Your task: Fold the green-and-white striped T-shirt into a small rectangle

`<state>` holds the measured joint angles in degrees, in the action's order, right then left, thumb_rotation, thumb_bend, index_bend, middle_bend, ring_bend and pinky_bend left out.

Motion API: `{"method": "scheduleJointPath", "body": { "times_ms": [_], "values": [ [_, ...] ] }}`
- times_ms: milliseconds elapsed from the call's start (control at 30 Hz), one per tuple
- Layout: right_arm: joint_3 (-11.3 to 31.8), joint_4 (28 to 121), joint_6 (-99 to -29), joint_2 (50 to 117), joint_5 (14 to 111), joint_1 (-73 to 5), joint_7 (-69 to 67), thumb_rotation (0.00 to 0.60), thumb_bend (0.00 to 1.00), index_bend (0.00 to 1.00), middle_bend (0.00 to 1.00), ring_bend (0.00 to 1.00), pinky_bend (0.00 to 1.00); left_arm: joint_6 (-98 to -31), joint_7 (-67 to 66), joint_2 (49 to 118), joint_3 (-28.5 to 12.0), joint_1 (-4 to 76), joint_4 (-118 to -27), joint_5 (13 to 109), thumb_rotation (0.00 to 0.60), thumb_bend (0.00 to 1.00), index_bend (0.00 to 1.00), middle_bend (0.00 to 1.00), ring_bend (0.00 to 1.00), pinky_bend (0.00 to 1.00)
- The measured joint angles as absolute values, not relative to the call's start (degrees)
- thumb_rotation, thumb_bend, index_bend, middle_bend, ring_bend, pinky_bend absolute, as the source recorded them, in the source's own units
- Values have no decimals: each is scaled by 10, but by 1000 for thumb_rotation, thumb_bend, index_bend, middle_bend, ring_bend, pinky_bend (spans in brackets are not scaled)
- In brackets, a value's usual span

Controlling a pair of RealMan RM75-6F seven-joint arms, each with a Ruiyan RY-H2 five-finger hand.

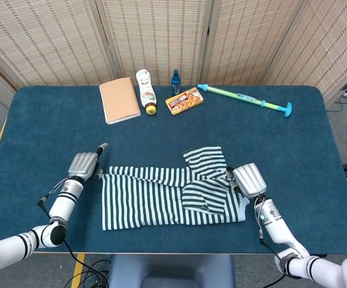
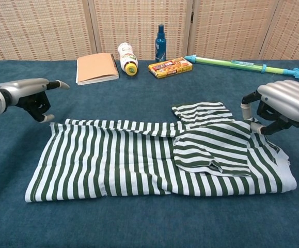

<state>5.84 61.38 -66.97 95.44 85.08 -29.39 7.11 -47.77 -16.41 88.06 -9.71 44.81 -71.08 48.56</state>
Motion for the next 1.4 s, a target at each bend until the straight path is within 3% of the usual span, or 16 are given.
{"method": "scheduleJointPath", "body": {
  "times_ms": [67,167,267,533,600,700,867,1133,1400],
  "values": [
    [60,617,-667,954,845,-293,76,600,506,352,983,1000,1000,-483,-161,874,-98,444,-722,490,600,425,0,871,876,1000],
    [64,624,-657,951,830,-293,92,600,468,191,975,1000,1000,-493,-158,865,-99,438,-739,498,600,416,0,871,875,1000],
    [71,636,-647,946,810,-292,114,600,434,110,964,1000,1000,-501,-156,856,-99,432,-754,504,600,406,0,871,874,1000],
    [89,681,-629,921,768,-294,158,600,329,38,940,1000,1000,-515,-147,838,-102,418,-778,514,600,406,0,871,874,1000],
    [89,696,-633,912,775,-293,153,600,308,96,940,1000,1000,-518,-144,833,-102,415,-784,517,600,406,0,871,874,1000],
    [80,718,-646,895,802,-291,128,600,292,315,952,1000,1000,-523,-140,821,-102,410,-797,523,600,406,0,871,874,1000],
    [41,766,-664,859,857,-281,83,600,259,498,967,1000,1000,-526,-140,799,-101,403,-828,525,600,406,0,870,872,1000],
    [-19,808,-662,830,905,-265,63,600,248,553,970,1000,1000,-539,-149,782,-96,393,-860,528,600,406,0,871,872,1000],
    [-27,808,-646,837,910,-265,70,600,247,559,970,1000,1000,-544,-152,783,-95,389,-861,521,600,406,0,870,872,1000]
  ]
}}
